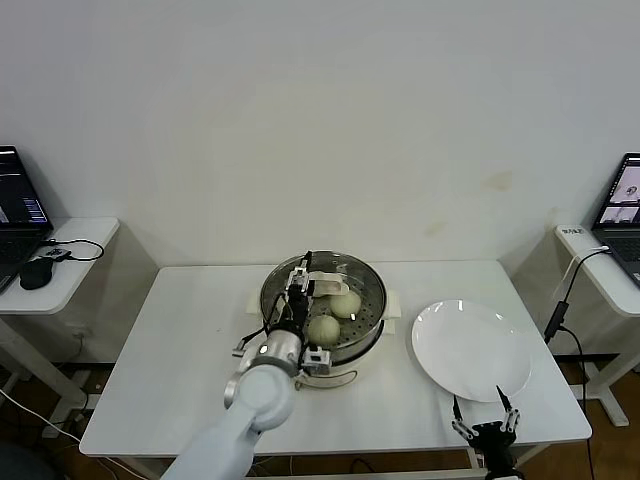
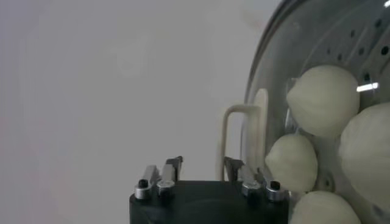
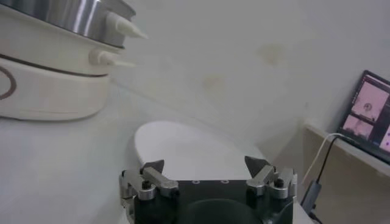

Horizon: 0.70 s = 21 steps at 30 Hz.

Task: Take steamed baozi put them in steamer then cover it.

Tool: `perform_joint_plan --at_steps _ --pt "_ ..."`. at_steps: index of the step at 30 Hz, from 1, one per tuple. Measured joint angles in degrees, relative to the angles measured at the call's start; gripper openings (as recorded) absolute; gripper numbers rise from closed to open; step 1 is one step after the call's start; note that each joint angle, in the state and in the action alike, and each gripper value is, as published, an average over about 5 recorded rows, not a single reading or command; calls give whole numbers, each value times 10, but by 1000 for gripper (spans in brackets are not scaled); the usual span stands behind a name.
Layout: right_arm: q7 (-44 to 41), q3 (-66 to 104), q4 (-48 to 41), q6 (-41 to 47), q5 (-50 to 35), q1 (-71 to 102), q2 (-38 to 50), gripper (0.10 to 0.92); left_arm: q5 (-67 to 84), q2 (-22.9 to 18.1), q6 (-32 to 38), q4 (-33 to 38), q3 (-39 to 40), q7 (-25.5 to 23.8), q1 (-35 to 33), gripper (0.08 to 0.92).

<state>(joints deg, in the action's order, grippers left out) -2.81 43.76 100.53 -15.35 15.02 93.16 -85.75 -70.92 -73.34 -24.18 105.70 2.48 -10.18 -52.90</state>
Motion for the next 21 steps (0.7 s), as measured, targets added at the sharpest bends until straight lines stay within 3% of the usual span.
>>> perform_joint_plan --at_steps 6,13,21 --pt "0 2 -1 -5 1 5 0 823 39 23 15 80 -33 22 -74 808" --pt "-2 2 0 -12 -1 12 2 823 148 37 72 161 -102 81 -202 823" --pt "-14 0 16 -19 -22 26 15 823 390 15 190 191 -210 161 -351 823"
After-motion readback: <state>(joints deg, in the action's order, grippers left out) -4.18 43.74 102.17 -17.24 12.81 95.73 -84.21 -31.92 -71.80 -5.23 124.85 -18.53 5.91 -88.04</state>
